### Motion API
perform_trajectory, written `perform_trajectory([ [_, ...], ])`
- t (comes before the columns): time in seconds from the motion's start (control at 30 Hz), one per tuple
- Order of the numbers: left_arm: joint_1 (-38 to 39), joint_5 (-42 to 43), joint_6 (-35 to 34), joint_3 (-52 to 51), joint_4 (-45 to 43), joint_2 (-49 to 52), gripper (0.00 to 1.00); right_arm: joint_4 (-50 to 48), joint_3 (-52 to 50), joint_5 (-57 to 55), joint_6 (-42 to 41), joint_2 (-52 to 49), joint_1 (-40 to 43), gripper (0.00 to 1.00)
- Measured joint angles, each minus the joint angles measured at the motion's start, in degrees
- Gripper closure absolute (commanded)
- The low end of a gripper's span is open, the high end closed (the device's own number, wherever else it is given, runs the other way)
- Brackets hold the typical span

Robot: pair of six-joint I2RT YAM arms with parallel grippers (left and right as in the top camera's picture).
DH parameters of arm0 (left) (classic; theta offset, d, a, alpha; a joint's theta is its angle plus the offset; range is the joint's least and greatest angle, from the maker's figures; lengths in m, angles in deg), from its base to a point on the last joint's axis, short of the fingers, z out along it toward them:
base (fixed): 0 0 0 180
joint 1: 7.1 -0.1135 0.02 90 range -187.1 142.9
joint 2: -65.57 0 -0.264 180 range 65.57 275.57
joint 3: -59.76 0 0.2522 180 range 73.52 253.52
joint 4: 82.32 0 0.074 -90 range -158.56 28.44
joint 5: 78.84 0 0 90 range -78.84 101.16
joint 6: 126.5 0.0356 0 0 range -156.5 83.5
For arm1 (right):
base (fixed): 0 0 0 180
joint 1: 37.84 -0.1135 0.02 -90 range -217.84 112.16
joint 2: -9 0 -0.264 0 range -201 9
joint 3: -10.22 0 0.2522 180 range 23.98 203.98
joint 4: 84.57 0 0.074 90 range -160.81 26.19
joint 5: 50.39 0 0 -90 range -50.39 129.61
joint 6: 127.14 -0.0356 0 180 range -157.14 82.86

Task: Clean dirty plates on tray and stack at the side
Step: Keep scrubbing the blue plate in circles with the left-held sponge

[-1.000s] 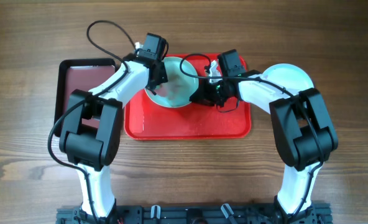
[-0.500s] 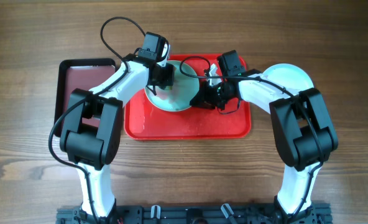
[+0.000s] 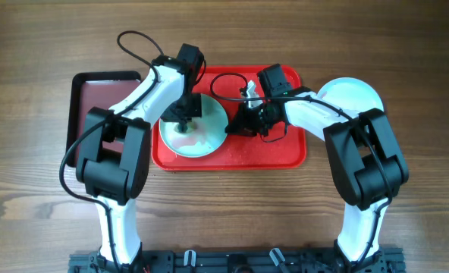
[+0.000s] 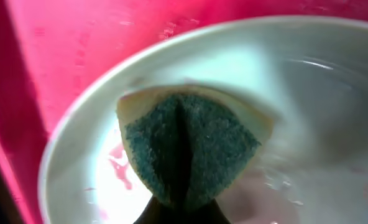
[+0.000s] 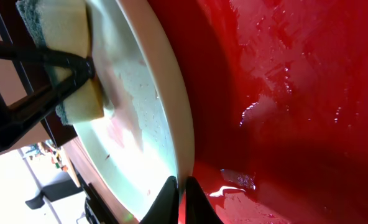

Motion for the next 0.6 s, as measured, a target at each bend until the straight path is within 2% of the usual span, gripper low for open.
perform_trajectory([
  [0.17, -0.17, 2.89, 0.52, 0.79, 3.15, 0.15, 0.96, 0.2, 0.0, 0.0, 0.35, 0.0, 0.0, 0.96],
  [0.3, -2.47, -1.11, -3.96, 0.92, 10.47, 0.28, 0.96, -0.04, 0.0, -0.02, 0.72, 0.0, -0.11, 0.96],
  [0.43, -5.29, -3.89, -7.34, 0.92, 11.69, 0.52, 0.96, -2.32, -0.11, -0.83, 0.2, 0.0, -0.57, 0.96],
  [0.6, -5.07, -4.0, -8.9, 0.92, 11.56, 0.63, 0.96, -7.58, -0.11, -4.63, -3.06, 0.0, -0.85, 0.96],
])
